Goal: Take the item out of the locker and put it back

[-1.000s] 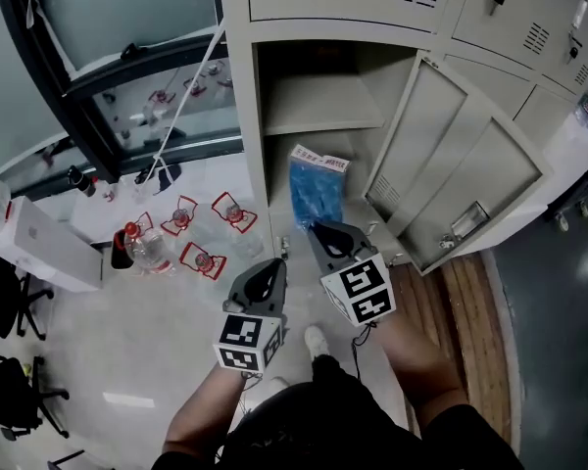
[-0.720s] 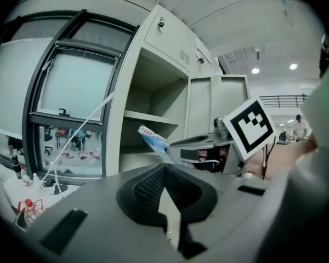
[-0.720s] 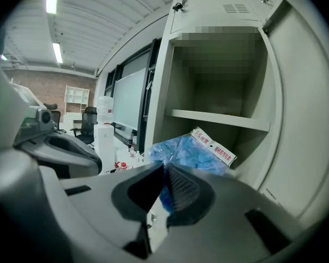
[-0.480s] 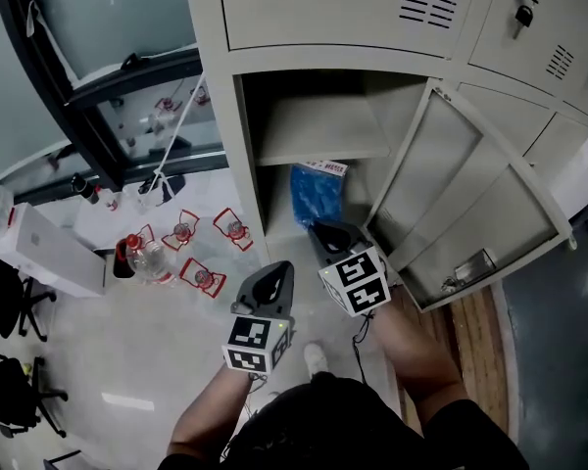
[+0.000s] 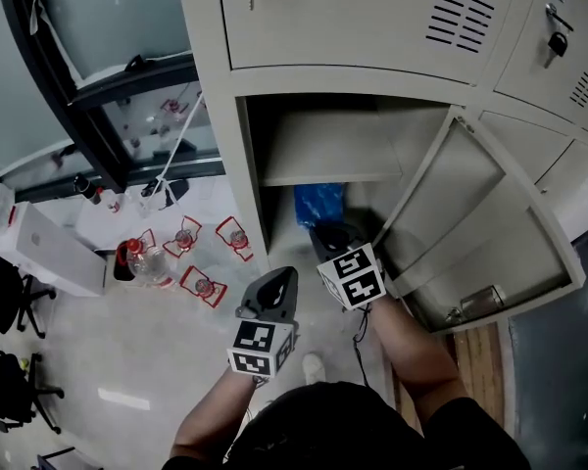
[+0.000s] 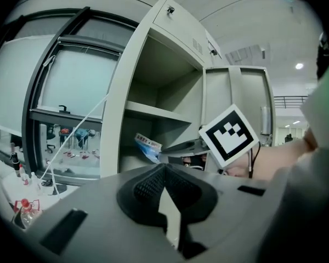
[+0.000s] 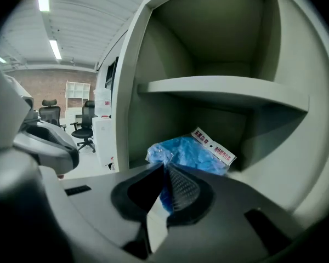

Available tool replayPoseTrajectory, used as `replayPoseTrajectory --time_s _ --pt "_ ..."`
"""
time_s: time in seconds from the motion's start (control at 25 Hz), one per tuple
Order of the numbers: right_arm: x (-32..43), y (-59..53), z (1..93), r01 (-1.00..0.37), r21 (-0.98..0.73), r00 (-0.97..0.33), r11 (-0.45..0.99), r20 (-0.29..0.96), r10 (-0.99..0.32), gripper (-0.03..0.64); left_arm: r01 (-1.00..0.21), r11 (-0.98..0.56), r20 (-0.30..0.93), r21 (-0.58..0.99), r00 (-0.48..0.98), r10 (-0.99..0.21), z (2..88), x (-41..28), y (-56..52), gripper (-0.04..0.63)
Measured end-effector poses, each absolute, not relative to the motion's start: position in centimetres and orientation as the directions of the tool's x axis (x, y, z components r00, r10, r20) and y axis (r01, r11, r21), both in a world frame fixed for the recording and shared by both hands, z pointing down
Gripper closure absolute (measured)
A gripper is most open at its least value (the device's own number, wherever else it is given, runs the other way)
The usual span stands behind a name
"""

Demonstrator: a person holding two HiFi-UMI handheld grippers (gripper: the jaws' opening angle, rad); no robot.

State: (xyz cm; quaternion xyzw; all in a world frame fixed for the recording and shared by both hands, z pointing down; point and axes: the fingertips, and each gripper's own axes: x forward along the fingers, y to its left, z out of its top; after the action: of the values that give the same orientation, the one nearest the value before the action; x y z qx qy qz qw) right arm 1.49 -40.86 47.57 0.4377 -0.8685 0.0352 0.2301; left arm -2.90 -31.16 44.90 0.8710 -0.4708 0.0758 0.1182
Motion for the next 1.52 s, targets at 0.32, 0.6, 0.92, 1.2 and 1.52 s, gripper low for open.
replayPoseTrajectory --time_s 0.32,0.6,0.92,1.2,1.52 --pt "1.3 -43.7 50.5 -0.773 0.138 -0.489 0.619 0.49 -0.721 0.595 -0.844 -0.517 0.263 0.142 0.535 -0.803 45.7 -3.3 -32.5 0.591" --pt "1.2 -44.6 52.2 -0.769 0.137 -0.473 0.624 0.534 -0.701 0.595 -0.844 -0.517 0.271 0.144 0.536 -0.799 46.1 -3.6 -32.7 0.591" --pt "1.1 -44.8 52.9 -0.767 0.146 -0.461 0.624 0.551 -0.696 0.595 -0.838 -0.525 0.274 0.147 0.545 -0.793 46.3 -3.6 -32.5 0.592" --pt "0.9 -44.5 53.9 -0.76 0.137 -0.458 0.635 0.579 -0.674 0.588 -0.838 -0.525 0.28 0.147 0.544 -0.791 46.4 -3.8 -31.9 0.591" --pt "-0.2 -43.6 54.5 -0.714 0.163 -0.469 0.681 0.611 -0.638 0.508 -0.845 -0.515 0.282 0.147 0.534 -0.797 46.6 -4.3 -31.3 0.591"
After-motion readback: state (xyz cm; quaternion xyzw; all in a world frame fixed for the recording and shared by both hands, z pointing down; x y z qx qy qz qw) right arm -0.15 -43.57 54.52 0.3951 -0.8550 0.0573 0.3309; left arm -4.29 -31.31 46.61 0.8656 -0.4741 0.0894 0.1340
